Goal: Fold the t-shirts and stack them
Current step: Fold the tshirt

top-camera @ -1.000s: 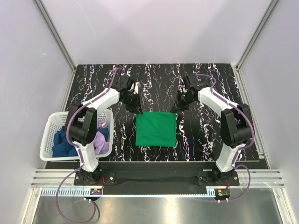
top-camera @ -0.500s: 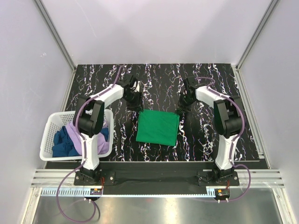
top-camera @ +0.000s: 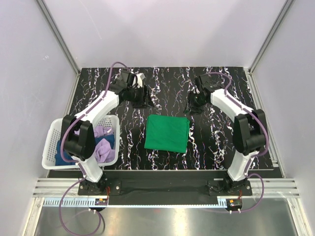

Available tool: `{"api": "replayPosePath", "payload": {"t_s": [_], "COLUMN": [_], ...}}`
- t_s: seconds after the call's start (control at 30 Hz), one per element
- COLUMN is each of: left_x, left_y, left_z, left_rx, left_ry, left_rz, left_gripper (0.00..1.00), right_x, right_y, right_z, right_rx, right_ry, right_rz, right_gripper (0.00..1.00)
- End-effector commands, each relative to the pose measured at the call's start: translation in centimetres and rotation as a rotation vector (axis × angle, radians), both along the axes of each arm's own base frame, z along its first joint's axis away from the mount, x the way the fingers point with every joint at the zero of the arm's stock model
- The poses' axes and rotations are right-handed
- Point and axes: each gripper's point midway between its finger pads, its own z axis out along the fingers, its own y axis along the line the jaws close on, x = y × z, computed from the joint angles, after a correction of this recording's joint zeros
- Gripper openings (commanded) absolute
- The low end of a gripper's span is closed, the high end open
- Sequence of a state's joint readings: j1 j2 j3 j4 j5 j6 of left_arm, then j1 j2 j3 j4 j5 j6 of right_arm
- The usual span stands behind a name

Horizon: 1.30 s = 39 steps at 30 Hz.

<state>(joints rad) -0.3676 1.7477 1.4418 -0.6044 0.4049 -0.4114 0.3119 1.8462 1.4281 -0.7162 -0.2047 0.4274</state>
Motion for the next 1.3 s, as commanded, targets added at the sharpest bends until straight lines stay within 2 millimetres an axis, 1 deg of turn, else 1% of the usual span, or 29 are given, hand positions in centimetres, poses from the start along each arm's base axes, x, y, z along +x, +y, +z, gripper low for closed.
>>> {"api": "replayPosePath", "payload": {"t_s": [0.0,0.03,0.07,0.1,0.13,0.27,0.3,0.33,0.4,0.47,0.5,0.53,0.57,0.6,0.67,0.7,0.8,0.83,0.87,0.9,0.93,0.97,1.0,1.03,1.1,1.13,1.2,1.23,1.27], "left_x": [-1.8,-1.3,-1.6,-1.4,-1.0,0.4,0.6,1.0,0.9,1.2,1.0,0.6,0.2,-0.4,-1.2,-2.0,-4.0,-5.1,-6.0,-6.9,-8.5,-9.4,-10.4,-11.7,-12.9,-14.3,-15.1,-15.9,-16.1], "left_y": [-2.9,-3.3,-3.4,-3.5,-3.3,-2.3,-1.9,-1.4,-0.8,-0.3,-0.3,0.0,0.1,0.2,0.9,1.3,1.9,1.8,1.6,1.0,0.8,0.4,-0.5,-0.3,-1.3,-1.3,-2.2,-2.0,-2.1], "left_z": [-2.0,-3.0,-4.1,-4.7,-6.3,-9.4,-9.9,-10.2,-11.0,-10.5,-9.7,-9.4,-8.8,-6.8,-5.5,-4.0,-2.6,-1.4,-1.2,-0.8,-0.8,-1.0,-1.1,-2.2,-3.0,-4.4,-4.1,-4.8,-4.7], "left_rx": [-0.185,-0.203,-0.209,-0.212,-0.198,-0.136,-0.113,-0.079,-0.042,-0.002,0.003,0.027,0.038,0.041,0.073,0.078,0.083,0.059,0.049,0.036,0.013,0.004,-0.005,0.005,-0.016,-0.035,-0.097,-0.103,-0.104], "left_ry": [0.119,0.133,0.158,0.166,0.188,0.200,0.203,0.197,0.209,0.179,0.165,0.154,0.138,0.106,0.077,0.061,0.053,0.036,0.041,0.038,0.058,0.063,0.056,0.085,0.090,0.152,0.146,0.175,0.171], "left_rz": [-0.042,-0.028,-0.026,-0.020,-0.006,0.028,0.033,0.031,0.029,0.015,0.002,0.000,-0.004,-0.013,-0.011,-0.008,-0.011,-0.017,-0.026,-0.041,-0.045,-0.052,-0.076,-0.060,-0.067,-0.046,-0.044,-0.029,-0.030], "left_gripper": [0.53,0.51,0.51,0.50,0.49,0.48,0.47,0.47,0.47,0.47,0.47,0.47,0.48,0.50,0.56,0.58,0.60,0.60,0.60,0.60,0.61,0.61,0.61,0.61,0.61,0.60,0.59,0.59,0.59], "right_x": [-1.8,-1.8,-1.3,-1.4,-1.2,-0.7,-0.5,-0.4,0.0,-0.3,0.2,-0.1,0.1,0.0,-1.0,-1.4,-3.2,-3.3,-3.5,-4.3,-3.9,-4.1,-4.1,-3.4,-3.0,-2.2,-2.3,-1.7,-1.7], "right_y": [5.0,5.5,5.9,5.8,5.8,3.1,1.5,0.8,-0.5,-1.0,-1.1,-1.4,-1.7,-2.1,-2.8,-3.2,-4.2,-4.4,-4.5,-4.3,-4.0,-3.6,-3.3,-3.1,-2.8,-2.6,-2.1,-1.9,-2.0], "right_z": [2.1,1.4,1.2,0.3,-0.8,-4.7,-5.7,-6.2,-6.3,-5.6,-4.8,-3.7,-2.7,-2.1,-0.5,0.3,0.1,0.7,0.7,0.2,0.5,0.3,0.1,0.1,-0.2,-0.4,-1.1,-1.2,-1.7], "right_rx": [0.279,0.308,0.332,0.333,0.329,0.286,0.270,0.263,0.224,0.189,0.177,0.164,0.144,0.128,0.093,0.076,0.032,0.027,0.026,0.043,0.062,0.092,0.104,0.117,0.138,0.146,0.176,0.185,0.187], "right_ry": [0.009,0.028,0.020,0.034,0.044,0.092,0.107,0.112,0.094,0.089,0.068,0.062,0.037,0.028,0.015,-0.004,0.009,-0.016,-0.027,-0.014,-0.049,-0.043,-0.043,-0.065,-0.082,-0.108,-0.113,-0.140,-0.136], "right_rz": [0.057,0.049,0.033,0.024,0.023,-0.032,-0.072,-0.083,-0.079,-0.043,-0.038,-0.037,-0.032,-0.036,-0.018,-0.012,0.008,0.006,0.009,0.018,0.021,0.026,0.033,0.025,0.031,0.028,0.046,0.047,0.039], "right_gripper": [0.40,0.38,0.35,0.32,0.29,0.22,0.21,0.21,0.21,0.24,0.26,0.29,0.35,0.40,0.45,0.51,0.64,0.71,0.74,0.77,0.82,0.83,0.84,0.84,0.85,0.85,0.86,0.86,0.86]}}
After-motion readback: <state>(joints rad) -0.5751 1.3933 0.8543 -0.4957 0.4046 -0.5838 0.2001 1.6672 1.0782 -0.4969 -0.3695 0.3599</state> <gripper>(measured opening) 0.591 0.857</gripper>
